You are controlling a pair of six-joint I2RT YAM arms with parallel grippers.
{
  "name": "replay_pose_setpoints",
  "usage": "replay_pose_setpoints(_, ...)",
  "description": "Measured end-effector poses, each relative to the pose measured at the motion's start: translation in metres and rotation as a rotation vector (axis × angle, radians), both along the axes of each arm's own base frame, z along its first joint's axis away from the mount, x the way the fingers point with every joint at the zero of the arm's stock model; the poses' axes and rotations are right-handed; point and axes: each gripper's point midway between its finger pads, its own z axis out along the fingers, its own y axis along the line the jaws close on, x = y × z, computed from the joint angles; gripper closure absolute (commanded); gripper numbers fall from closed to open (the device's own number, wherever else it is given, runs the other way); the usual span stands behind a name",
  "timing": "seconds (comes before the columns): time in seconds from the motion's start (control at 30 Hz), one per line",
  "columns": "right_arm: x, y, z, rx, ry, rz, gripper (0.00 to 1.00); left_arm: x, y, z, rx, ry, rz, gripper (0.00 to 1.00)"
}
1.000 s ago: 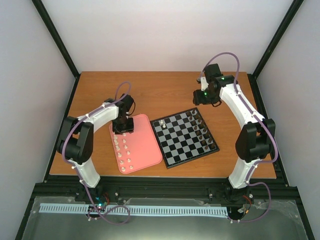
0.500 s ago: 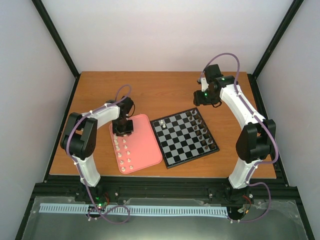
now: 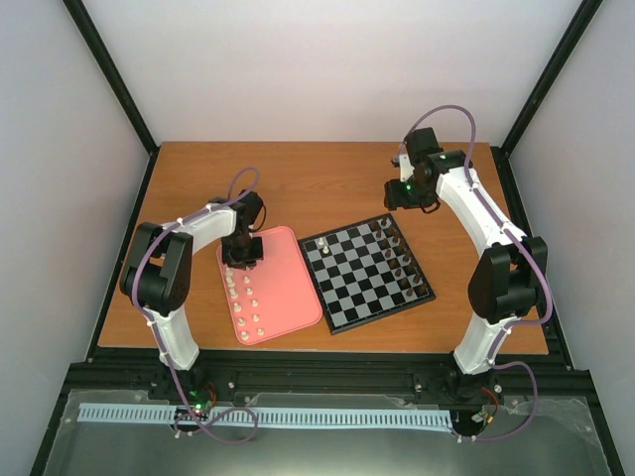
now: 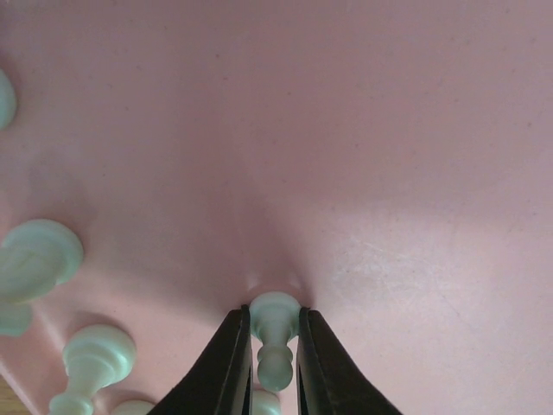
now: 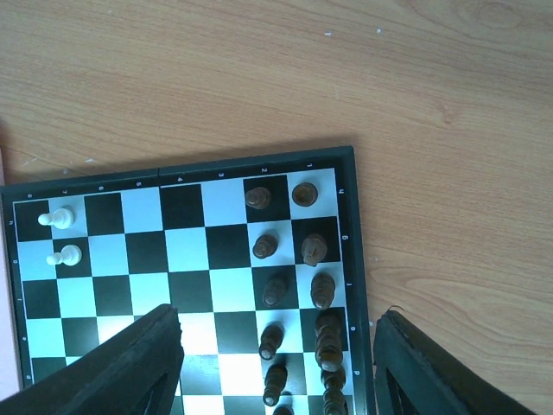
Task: Set up the chess pieces on the board
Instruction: Pick up the chess piece from the storage box, then place the chess piece on the chessboard.
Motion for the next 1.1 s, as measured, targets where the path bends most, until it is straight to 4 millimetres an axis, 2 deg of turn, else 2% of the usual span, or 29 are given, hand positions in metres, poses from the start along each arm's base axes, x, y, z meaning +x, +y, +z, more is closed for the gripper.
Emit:
replay_pose_setpoints(0.23, -0.001, 0.0, -0.003, 0.001, 0.007, -0.004, 0.39, 0.001, -0.003, 0.006, -0.01, 0.005, -0.016, 0.99)
replay_pose_setpoints(0.37, -0.001, -0.001, -0.004, -0.003, 0.009, -0.006, 0.39, 0.005, -0.021, 0.026, -0.021, -0.012, -0.077, 0.99)
replay_pose_setpoints(0.43, -0.001, -0.002, -0.004, -0.007, 0.006, -0.008, 0.39, 0.009, -0.044, 0.044, -0.037, -0.04, -0.141, 0.99)
replay_pose_setpoints(0.5, 0.0, -0.002, -0.004, -0.01, 0.005, -0.01, 0.39, 0.013, -0.077, 0.065, -0.065, -0.085, -0.224, 0.99)
replay_pose_setpoints(0.57, 0.0, -0.003, -0.004, -0.012, 0.004, -0.013, 0.39, 0.013, -0.12, 0.087, -0.108, -0.13, -0.318, 0.99)
replay_pose_setpoints(0.67, 0.0, -0.003, -0.004, -0.012, 0.005, -0.017, 0.39, 0.007, -0.167, 0.1, -0.159, -0.153, -0.417, 0.99)
replay_pose_setpoints(0.77, 0.0, -0.004, -0.005, -0.015, 0.004, -0.019, 0.39, -0.004, -0.197, 0.091, -0.171, -0.118, -0.487, 0.99)
replay_pose_setpoints(0.83, 0.0, -0.004, -0.005, -0.018, 0.003, -0.02, 0.39, -0.01, -0.206, 0.077, -0.157, -0.078, -0.514, 0.99)
replay_pose_setpoints(1.0, 0.001, -0.006, -0.005, -0.026, 0.001, -0.024, 0.39, -0.018, -0.212, 0.047, -0.122, -0.001, -0.537, 0.99)
replay_pose_setpoints(1.1, 0.001, -0.006, -0.005, -0.029, 0.0, -0.025, 0.39, -0.018, -0.212, 0.038, -0.111, 0.015, -0.538, 0.99)
